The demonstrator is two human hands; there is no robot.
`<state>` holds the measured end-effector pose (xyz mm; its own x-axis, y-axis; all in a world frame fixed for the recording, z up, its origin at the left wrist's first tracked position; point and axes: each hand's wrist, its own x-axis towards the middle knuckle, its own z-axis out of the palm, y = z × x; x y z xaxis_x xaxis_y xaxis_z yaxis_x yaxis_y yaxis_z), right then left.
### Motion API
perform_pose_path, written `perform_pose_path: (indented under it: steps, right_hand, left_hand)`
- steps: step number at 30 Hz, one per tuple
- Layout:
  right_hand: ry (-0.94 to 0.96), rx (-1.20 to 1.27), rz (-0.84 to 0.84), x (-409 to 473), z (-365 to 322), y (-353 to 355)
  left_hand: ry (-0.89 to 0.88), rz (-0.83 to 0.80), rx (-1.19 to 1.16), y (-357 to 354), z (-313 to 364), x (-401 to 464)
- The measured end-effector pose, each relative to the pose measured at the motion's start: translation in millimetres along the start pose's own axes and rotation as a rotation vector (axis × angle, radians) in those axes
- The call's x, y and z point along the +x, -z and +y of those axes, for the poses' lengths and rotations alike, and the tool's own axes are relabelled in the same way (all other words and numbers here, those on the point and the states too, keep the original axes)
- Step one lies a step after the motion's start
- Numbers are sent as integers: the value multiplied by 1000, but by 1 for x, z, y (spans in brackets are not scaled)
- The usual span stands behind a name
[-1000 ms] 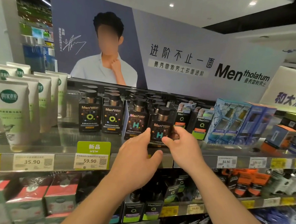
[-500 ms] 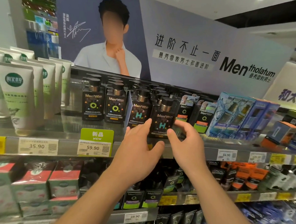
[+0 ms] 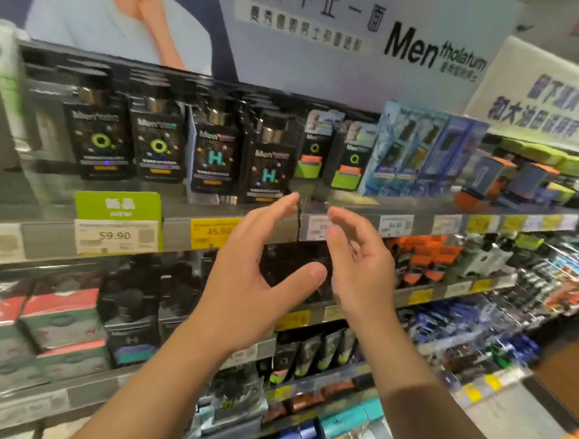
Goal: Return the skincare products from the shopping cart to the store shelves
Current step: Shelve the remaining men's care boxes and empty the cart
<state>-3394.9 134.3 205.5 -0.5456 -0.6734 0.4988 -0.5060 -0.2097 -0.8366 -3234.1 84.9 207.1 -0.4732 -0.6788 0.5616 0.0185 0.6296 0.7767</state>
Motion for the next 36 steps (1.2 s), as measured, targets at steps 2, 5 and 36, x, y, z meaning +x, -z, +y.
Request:
perform_pose_path:
  steps: [2,5,36]
  right_hand:
    - [-63,37,2,-10,6,13]
    - [-143,47,24,-26,17,37]
    - [-894,-120,842,-330,144,369]
  left_hand:
    - [-8,-53,-76,-14,-3,-3]
    - [-2,-151,-161,-37,-8,-4]
    - [369,-1231,-284,-424,43,-140]
